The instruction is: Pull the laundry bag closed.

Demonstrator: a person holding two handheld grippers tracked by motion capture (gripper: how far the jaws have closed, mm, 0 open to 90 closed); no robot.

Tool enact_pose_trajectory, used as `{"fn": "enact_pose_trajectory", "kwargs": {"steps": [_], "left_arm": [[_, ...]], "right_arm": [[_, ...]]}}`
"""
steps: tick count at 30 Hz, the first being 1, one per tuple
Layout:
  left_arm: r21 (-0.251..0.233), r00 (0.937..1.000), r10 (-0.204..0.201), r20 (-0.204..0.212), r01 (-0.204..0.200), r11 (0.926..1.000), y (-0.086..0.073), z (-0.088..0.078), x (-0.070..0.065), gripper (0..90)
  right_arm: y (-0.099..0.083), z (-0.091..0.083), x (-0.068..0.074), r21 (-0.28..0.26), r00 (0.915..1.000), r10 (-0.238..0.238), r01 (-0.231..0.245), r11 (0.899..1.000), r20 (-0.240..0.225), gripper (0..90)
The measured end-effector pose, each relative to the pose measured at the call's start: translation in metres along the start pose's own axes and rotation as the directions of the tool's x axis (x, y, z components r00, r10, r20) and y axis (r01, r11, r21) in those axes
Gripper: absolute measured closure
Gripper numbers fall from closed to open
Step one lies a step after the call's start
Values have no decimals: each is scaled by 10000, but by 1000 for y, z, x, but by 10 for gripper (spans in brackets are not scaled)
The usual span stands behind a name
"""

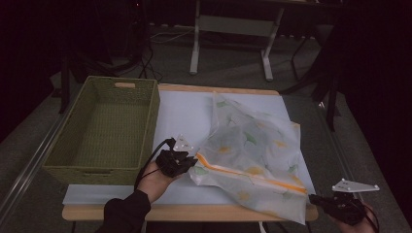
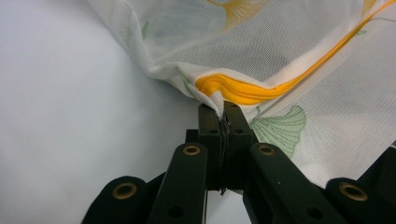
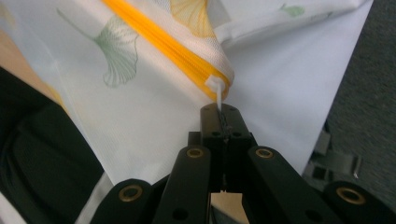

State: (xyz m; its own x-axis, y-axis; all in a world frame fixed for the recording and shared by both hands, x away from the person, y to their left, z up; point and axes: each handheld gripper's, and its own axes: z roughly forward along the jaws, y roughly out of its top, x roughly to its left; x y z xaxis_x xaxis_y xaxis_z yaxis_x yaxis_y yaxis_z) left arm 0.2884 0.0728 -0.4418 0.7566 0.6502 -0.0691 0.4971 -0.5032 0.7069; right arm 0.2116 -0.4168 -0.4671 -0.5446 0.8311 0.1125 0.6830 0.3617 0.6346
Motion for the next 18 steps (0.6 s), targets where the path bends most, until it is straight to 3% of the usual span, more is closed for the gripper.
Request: {"fn": "enact_pose_trajectory", "kwargs": {"steps": [4, 8, 12, 16, 18], "left_arm": [[-115, 9993, -200, 326, 204, 9997, -6, -1, 5, 868], [-257, 9994, -102, 346, 111, 9996, -6, -4, 4, 820], [-805, 10000, 93, 33, -90, 9967, -5, -14, 2, 688], [-1631, 9995, -136, 300, 183, 9864, -4, -25, 7, 609], [-1878, 9989, -177, 425, 254, 9819, -5, -29, 9, 592]], "right_arm": [[6, -4, -3, -720, 9990, 252, -279, 9970, -381, 885], [15, -12, -2, -1263, 9990, 251, -297, 9916, -376, 837], [35, -30, 3, -2370, 9996, 143, -192, 9713, -225, 729], [55, -32, 12, -3046, 9996, -156, 79, 9524, -226, 659], [63, -28, 17, -3160, 9992, -330, 247, 9484, -210, 631]]}}
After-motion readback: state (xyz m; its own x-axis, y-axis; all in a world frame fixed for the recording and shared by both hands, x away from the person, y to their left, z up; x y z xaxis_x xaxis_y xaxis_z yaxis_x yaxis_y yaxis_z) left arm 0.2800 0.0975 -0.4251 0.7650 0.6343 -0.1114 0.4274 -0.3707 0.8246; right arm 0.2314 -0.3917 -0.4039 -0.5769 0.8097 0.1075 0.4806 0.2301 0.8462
